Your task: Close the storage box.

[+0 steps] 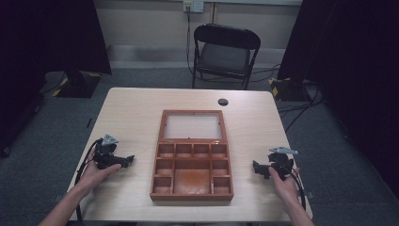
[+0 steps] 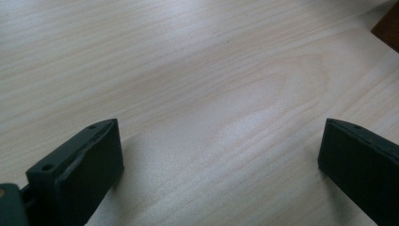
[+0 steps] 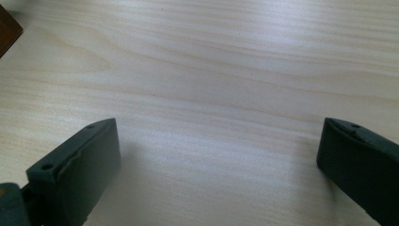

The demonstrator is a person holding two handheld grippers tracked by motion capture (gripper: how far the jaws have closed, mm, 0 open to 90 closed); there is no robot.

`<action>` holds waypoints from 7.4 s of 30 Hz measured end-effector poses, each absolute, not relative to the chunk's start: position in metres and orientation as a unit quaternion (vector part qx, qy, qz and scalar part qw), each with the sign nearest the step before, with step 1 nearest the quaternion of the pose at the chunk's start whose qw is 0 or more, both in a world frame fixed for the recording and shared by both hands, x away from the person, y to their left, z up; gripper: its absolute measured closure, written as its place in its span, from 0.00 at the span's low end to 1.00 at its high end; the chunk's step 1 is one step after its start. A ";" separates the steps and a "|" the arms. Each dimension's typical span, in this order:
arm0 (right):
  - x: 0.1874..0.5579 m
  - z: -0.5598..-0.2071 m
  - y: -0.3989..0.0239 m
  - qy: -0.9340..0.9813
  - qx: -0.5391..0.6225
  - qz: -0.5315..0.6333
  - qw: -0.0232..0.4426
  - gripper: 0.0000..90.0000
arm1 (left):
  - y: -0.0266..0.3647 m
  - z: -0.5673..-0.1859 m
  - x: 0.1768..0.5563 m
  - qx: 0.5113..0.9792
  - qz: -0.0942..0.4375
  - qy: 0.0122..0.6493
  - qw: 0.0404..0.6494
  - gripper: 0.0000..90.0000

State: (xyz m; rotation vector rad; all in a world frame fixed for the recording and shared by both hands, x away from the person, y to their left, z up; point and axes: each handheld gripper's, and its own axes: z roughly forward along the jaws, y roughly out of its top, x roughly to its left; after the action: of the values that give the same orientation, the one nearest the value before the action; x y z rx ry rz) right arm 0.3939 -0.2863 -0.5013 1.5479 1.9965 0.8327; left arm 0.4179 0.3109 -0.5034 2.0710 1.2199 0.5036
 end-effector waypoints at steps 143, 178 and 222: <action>0.506 -0.439 -0.172 0.750 0.493 0.438 0.046 0.31 | 0.202 -0.450 0.505 0.757 0.032 0.471 0.452 0.39; 0.480 -0.415 -0.187 0.742 0.474 0.469 0.067 0.59 | 0.216 -0.424 0.481 0.754 0.065 0.434 0.489 0.64; 0.450 -0.395 -0.178 0.728 0.457 0.505 0.085 0.41 | 0.221 -0.404 0.448 0.748 0.076 0.408 0.517 0.48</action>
State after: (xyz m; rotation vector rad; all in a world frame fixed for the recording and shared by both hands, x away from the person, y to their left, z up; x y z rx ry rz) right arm 0.4497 -0.1781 -0.3947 1.3620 2.1702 1.5063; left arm 0.4482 0.2214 -0.4035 1.7965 0.9797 0.1820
